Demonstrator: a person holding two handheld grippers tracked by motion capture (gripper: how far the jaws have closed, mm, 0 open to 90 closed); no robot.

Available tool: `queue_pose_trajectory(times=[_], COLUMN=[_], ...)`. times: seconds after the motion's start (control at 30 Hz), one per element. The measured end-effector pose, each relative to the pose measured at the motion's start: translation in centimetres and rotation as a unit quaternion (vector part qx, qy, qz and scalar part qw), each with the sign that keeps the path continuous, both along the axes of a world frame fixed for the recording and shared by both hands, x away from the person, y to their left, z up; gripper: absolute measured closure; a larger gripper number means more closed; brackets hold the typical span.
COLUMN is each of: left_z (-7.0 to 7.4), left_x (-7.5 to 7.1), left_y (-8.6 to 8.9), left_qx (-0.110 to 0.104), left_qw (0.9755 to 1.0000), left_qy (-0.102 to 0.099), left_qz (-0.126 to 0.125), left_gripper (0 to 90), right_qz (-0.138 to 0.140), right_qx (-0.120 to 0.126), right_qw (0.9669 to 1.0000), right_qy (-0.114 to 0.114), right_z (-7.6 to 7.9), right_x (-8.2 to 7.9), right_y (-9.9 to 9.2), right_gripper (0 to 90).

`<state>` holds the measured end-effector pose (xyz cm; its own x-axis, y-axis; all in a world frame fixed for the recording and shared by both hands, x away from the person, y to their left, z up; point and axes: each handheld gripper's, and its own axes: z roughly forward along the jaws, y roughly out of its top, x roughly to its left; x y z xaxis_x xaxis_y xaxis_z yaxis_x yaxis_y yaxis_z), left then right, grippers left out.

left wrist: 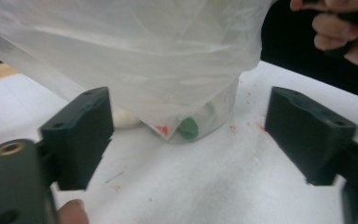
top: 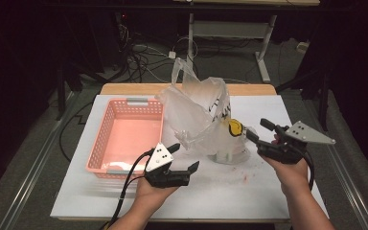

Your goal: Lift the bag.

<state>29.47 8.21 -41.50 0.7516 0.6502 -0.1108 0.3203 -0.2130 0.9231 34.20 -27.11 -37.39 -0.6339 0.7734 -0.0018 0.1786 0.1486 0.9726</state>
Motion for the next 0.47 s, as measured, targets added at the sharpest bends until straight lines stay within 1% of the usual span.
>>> queue_pose_trajectory(times=[0.03, 0.07, 0.1, 0.13, 0.17, 0.23, 0.3, 0.4, 0.47], left_z=[-0.1, -0.1, -0.2, -0.3, -0.3, -0.5, -0.6, -0.9, -0.9], left_x=[0.0, -0.1, -0.1, -0.1, -0.1, -0.3, -0.3, -0.2, -0.3], left_y=[-0.1, -0.2, -0.3, -0.5, -0.5, -0.6, -0.7, -0.7, -0.7], left_qx=[0.001, 0.004, 0.007, 0.008, 0.010, 0.017, 0.021, 0.024, 0.029], left_qw=[1.0000, 1.0000, 1.0000, 0.9999, 0.9999, 0.9999, 0.9997, 0.9997, 0.9996], left_qy=[-0.001, -0.001, 0.003, 0.008, 0.008, 0.004, 0.007, 0.009, 0.008], left_qz=[-0.001, 0.001, -0.001, -0.002, -0.001, 0.000, -0.002, 0.000, -0.001], left_gripper=[14.2, 10.3, 4.7, 0.9, 0.0, 0.0, 0.0, 0.0, 0.0], right_qz=[0.000, -0.002, -0.002, -0.001, 0.000, -0.006, -0.008, -0.011, -0.011], right_qx=[-0.005, -0.007, -0.008, -0.011, -0.012, -0.015, -0.017, -0.014, -0.018], right_qw=[1.0000, 0.9999, 0.9998, 0.9996, 0.9995, 0.9992, 0.9988, 0.9988, 0.9989], right_qy=[0.007, 0.012, 0.019, 0.025, 0.029, 0.038, 0.046, 0.045, 0.043], right_z=[-0.8, -1.5, -2.1, -2.7, -3.3, -4.2, -4.8, -5.1, -5.2], right_x=[-0.1, -0.3, -0.4, -0.5, -0.7, -0.9, -1.1, -1.5, -1.7], right_y=[-0.1, -0.1, -0.1, -0.2, -0.2, -0.3, -0.6, -1.0, -1.0], right_gripper=[26.8, 22.4, 17.7, 13.4, 9.4, 0.0, 0.0, 0.0, 0.0])
